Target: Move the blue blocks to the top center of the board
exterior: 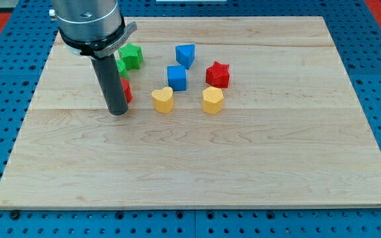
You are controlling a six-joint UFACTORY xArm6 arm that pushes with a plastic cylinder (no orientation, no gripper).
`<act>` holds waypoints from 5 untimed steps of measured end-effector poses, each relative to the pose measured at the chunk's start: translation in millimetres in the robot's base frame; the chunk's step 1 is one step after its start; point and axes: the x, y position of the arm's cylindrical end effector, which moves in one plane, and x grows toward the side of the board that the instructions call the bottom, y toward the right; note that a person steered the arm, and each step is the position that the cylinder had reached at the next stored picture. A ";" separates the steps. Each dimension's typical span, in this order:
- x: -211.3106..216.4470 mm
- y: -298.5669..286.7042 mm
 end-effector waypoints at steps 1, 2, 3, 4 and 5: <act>-12.1 33.1; -16.7 59.2; -26.1 82.7; -37.7 85.6; -52.3 92.0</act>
